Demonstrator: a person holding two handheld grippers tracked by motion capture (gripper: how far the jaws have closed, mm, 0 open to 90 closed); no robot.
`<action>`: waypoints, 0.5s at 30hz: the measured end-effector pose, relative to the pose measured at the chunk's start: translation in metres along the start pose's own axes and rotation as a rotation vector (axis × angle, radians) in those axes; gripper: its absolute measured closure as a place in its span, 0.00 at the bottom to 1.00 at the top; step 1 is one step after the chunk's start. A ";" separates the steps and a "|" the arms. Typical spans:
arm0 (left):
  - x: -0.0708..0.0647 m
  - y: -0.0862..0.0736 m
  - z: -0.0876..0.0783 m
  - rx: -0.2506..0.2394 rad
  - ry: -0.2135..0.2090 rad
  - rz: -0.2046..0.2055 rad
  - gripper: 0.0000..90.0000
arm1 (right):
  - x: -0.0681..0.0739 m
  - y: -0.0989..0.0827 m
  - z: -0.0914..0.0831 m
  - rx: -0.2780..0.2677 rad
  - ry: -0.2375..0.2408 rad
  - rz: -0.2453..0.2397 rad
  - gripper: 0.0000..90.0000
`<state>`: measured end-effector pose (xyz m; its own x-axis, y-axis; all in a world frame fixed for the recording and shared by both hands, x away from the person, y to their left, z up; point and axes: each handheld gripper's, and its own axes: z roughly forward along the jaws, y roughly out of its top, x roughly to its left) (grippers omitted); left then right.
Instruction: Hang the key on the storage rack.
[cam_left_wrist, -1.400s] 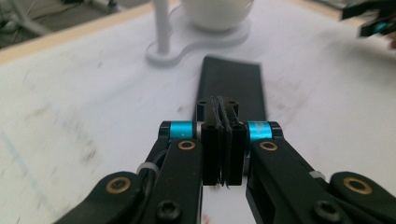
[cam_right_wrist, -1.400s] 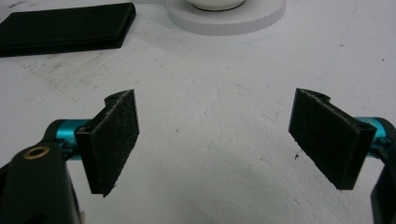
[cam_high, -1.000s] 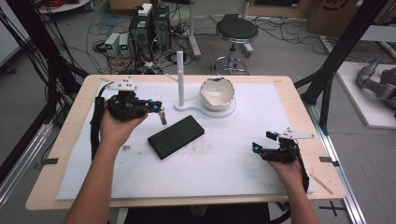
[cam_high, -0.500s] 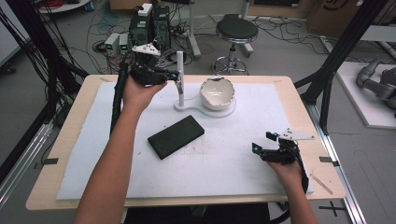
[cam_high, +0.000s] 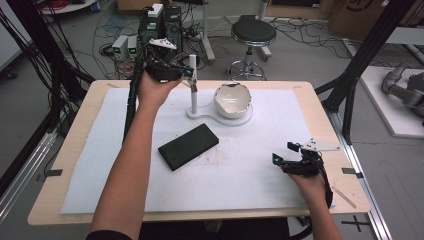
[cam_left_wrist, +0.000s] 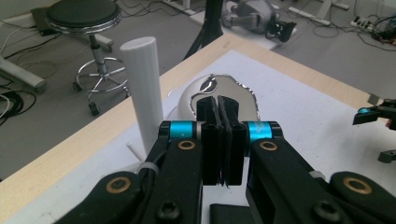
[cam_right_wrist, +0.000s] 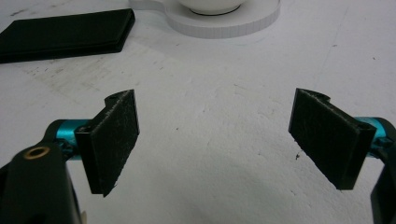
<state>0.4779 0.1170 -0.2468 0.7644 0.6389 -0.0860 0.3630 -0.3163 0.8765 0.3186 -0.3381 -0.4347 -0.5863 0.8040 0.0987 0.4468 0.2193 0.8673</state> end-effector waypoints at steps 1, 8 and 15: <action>0.001 0.000 0.000 0.007 0.006 0.002 0.98 | 0.000 0.000 0.000 0.002 0.001 0.001 0.18; 0.006 -0.003 0.007 0.010 0.028 -0.023 0.98 | 0.001 0.001 0.001 0.001 0.003 -0.007 0.18; 0.012 -0.009 0.011 0.002 0.027 -0.043 0.98 | 0.000 0.000 0.000 0.000 0.001 -0.003 0.18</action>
<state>0.4894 0.1194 -0.2606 0.7333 0.6709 -0.1104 0.3962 -0.2897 0.8712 0.3188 -0.3383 -0.4348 -0.5883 0.8029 0.0964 0.4453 0.2221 0.8674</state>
